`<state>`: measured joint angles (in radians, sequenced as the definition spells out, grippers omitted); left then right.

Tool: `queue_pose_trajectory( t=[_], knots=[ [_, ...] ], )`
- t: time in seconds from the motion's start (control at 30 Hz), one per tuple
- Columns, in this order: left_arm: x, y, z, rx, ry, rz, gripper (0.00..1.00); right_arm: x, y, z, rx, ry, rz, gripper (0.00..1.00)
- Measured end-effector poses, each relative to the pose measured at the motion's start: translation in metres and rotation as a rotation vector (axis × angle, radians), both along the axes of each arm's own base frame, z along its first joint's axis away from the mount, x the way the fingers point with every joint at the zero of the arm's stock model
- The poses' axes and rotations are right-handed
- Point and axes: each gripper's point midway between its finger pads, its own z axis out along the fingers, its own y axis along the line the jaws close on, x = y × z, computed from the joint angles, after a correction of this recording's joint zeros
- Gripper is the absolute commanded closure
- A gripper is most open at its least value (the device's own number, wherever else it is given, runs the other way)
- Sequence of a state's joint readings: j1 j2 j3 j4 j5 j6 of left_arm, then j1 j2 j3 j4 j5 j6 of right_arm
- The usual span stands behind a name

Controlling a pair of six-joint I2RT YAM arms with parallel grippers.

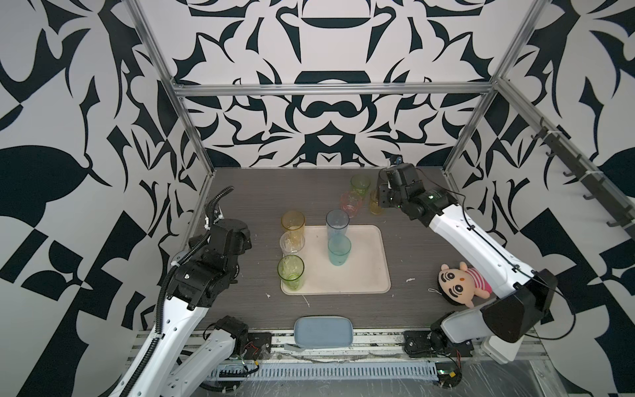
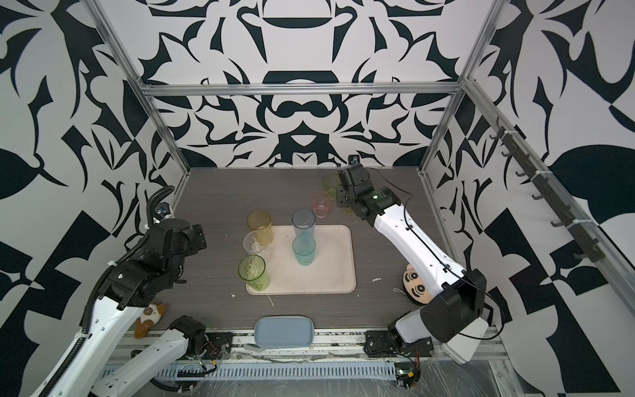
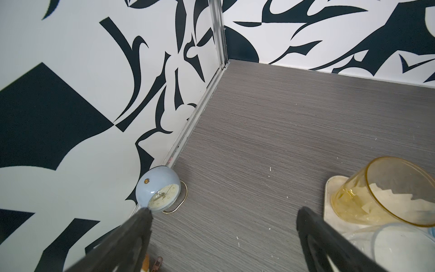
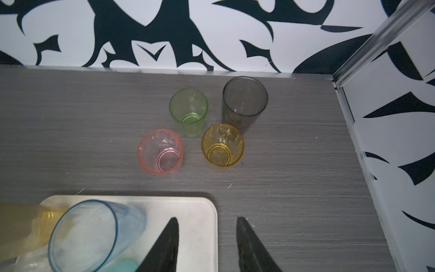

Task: Place the glasses into the tray
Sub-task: Pick up the glass from the top-right of the table.

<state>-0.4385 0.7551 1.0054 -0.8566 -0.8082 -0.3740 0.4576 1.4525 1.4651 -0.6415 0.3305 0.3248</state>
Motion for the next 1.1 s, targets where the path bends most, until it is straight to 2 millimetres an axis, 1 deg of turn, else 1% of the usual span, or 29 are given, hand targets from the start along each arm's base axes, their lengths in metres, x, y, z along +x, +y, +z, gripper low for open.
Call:
queue_pose_trajectory(
  t=[0.13,0.2,0.37,0.47,0.67,0.87,1.1],
  knots=[
    [0.000,0.000,0.000,0.000,0.000,0.000,0.01,0.017,-0.023,0.002,0.024,-0.022,-0.052,0.49],
    [0.000,0.000,0.000,0.000,0.000,0.000,0.00,0.025,-0.033,-0.002,0.029,-0.019,-0.076,0.48],
    [0.000,0.000,0.000,0.000,-0.001,0.000,0.00,0.048,-0.056,-0.021,0.045,0.014,-0.135,0.47],
    [0.000,0.000,0.000,-0.001,-0.001,0.000,0.01,0.058,-0.070,-0.033,0.067,0.037,-0.175,0.46],
    [0.000,0.000,0.000,-0.001,-0.001,-0.001,0.00,0.083,-0.091,-0.048,0.123,0.061,-0.225,0.44],
    [-0.001,0.000,0.001,-0.002,-0.004,0.000,0.01,0.117,-0.103,-0.064,0.155,0.094,-0.249,0.40],
    [-0.001,0.000,0.002,-0.004,-0.007,-0.001,0.01,0.144,-0.102,-0.089,0.164,0.167,-0.245,0.38]
  ],
)
